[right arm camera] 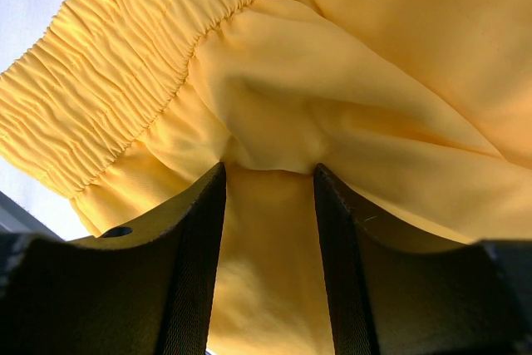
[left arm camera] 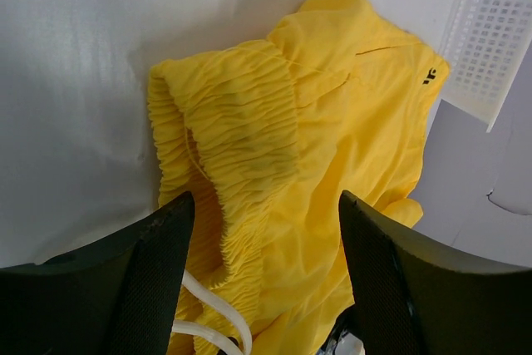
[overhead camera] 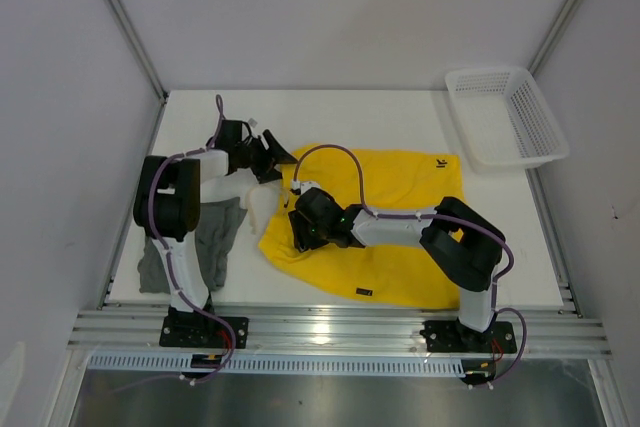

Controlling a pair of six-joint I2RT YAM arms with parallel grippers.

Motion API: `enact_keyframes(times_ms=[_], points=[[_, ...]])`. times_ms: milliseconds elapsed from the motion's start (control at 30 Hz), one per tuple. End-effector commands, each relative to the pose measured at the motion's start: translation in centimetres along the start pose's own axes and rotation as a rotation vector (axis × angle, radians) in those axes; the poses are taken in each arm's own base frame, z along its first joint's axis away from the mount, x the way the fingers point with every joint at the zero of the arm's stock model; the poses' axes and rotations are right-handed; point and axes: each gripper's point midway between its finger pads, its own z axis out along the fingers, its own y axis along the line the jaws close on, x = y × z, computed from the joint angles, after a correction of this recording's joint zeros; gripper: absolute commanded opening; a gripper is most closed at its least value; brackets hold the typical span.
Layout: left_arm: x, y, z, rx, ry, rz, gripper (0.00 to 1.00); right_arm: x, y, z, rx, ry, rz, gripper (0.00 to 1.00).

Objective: Fold and stack the shorts
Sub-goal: Flatten the shorts out

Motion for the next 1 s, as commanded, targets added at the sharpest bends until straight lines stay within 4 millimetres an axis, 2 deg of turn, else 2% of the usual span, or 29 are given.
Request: enact_keyframes(times_ms=[0,67,200,300,400,533,700,733,800,833,967], points=[[-0.4,-0.1,-0.1,-0.006,-0.001,0.017,0.72,-0.8,0.3,0.0,0.003,-0.011,-0.008,0.49],[-0.4,0.2,-0.2,-0.022,-0.008,0.022,0.72,-0.8,0.2,0.0,0.004,-0.009,-0.007,0.49],[-0.9,-1.6,0.2,0.088,-0.013,0.031,0.72,-0.9,0.4,0.1,-0.009,-0.011,-0.004,0.49],[-1.3,-2.2,0.5,0.123,-0.021,0.009,0.73,-0.7,0.5,0.2,-0.019,-0.008,-0.006,0.48],[-2.2,-2.6,1.0,0.153,-0.051,-0.008,0.73,-0.5,0.8,0.2,-0.038,-0.008,-0.015,0.48],[-3.1,-2.9,2.5,0.198,-0.066,-0.039,0.67,-0.5,1.2,0.3,-0.054,-0.016,-0.032,0.47],[-3.4,-2.9,4.4,0.209,-0.082,-0.046,0.54,-0.5,1.4,0.2,-0.061,-0.023,-0.04,0.47],[-3.5,-2.7,4.6,0.208,-0.092,-0.049,0.45,-0.6,1.5,0.1,-0.064,-0.027,-0.046,0.47],[-4.1,-3.3,4.7,0.243,-0.123,-0.045,0.36,-0.4,1.4,0.0,-0.064,-0.025,-0.051,0.44],[-4.3,-3.4,4.8,0.254,-0.126,-0.045,0.27,-0.2,1.8,0.0,-0.089,-0.012,-0.054,0.43],[-5.1,-4.4,4.9,0.306,-0.153,-0.04,0.18,0.3,2.1,-0.2,-0.115,-0.006,-0.08,0.4]])
